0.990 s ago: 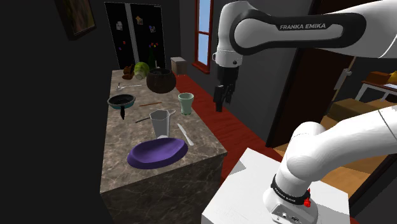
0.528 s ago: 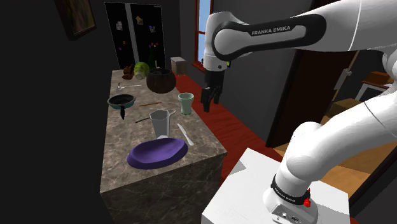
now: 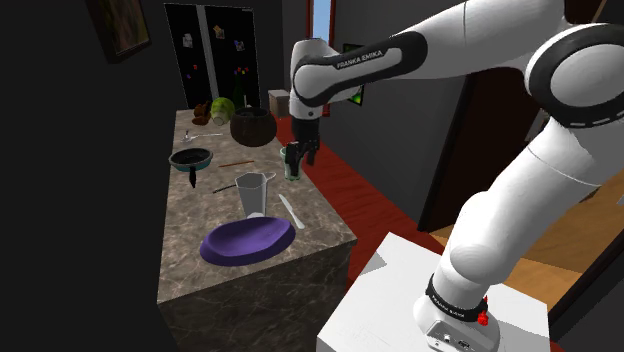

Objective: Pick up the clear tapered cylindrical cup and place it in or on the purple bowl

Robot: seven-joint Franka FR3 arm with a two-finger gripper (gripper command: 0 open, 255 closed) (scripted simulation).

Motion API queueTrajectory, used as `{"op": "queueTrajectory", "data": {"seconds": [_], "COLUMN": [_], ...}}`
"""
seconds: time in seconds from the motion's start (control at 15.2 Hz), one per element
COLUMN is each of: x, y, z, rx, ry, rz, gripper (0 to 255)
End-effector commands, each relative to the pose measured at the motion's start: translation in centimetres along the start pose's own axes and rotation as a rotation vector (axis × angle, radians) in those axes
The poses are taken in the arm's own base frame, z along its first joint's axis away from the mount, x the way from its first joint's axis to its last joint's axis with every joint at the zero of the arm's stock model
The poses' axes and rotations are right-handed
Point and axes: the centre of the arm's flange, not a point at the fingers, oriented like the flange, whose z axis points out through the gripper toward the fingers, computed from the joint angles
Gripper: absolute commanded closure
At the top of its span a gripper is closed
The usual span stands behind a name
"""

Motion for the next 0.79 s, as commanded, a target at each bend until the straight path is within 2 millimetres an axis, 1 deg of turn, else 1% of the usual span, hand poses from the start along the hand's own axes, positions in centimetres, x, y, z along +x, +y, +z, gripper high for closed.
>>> {"op": "queueTrajectory", "data": {"seconds": [0.0, 0.73], "x": [2.2, 15.3], "y": [0.5, 2.8], "z": [0.9, 6.1], "rx": [0.005, 0.033], "ry": [0.005, 0.029], "rz": [-0.004, -0.027], "gripper": [0, 0]}}
